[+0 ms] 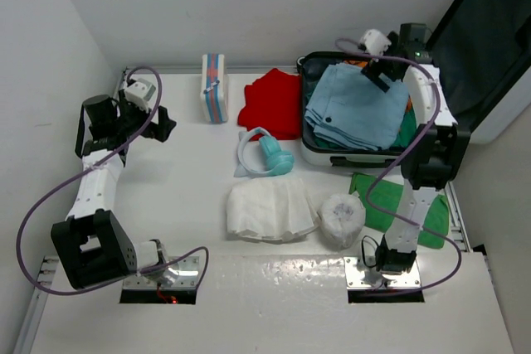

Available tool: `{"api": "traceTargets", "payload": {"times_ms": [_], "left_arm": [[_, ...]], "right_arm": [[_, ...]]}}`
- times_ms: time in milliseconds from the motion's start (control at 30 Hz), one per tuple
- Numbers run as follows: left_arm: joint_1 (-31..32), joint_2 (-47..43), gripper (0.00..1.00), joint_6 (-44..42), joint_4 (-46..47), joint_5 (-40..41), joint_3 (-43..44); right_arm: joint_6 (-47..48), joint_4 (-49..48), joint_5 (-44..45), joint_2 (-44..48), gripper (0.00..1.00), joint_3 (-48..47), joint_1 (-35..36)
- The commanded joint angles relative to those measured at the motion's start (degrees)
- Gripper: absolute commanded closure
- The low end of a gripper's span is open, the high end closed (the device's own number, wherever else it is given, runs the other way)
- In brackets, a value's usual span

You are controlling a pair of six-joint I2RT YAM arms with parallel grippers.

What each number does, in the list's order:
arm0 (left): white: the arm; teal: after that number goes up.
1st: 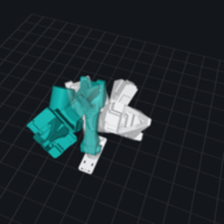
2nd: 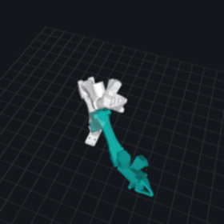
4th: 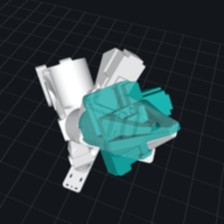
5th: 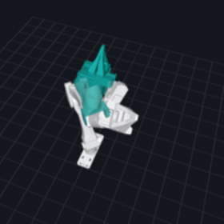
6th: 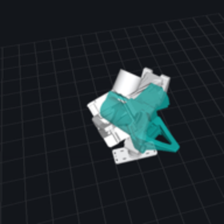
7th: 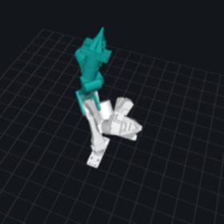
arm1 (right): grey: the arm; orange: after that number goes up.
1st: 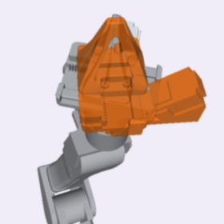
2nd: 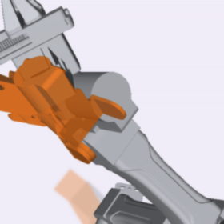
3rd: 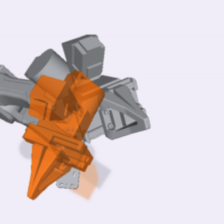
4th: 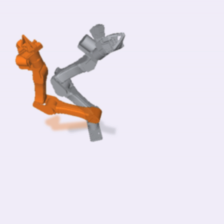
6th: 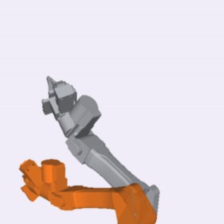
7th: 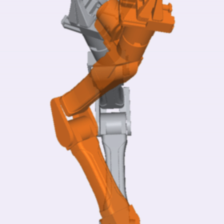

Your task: Pack the luggage

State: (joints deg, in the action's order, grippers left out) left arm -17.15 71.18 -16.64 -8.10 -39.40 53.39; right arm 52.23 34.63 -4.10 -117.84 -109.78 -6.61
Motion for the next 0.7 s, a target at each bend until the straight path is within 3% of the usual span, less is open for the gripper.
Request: {"api": "traceTargets", "payload": {"times_ms": [0, 167, 267, 433, 567, 667], "left_arm": [[2.37, -0.34, 0.01, 5.83, 4.49, 2.92, 3.03], [3.96, 0.19, 0.01, 5.83, 4.49, 6.43, 4.18], [4.49, 0.19, 0.01, 5.22, 3.00, 6.44, 4.71], [5.02, 0.19, 0.01, 4.69, 1.86, 6.97, 4.71], [5.02, -0.34, 0.01, 4.16, 1.33, 6.97, 3.66], [5.02, -0.86, 0.01, 3.64, 0.80, 6.97, 3.66]], "right_arm": [[-18.86, -5.19, 0.49, 5.07, 0.01, -5.80, -0.16], [-26.56, -6.07, -3.79, 8.76, 0.01, -0.46, 2.39], [-25.08, -3.88, -11.44, 13.33, 0.12, 4.56, 5.46], [-25.24, 7.64, -16.03, 10.19, 0.15, 7.81, 11.96], [-25.77, -1.27, -15.25, 11.67, 0.16, 20.52, 14.69], [-23.75, -4.04, -13.31, 11.23, 0.15, 24.16, 16.89]]}}
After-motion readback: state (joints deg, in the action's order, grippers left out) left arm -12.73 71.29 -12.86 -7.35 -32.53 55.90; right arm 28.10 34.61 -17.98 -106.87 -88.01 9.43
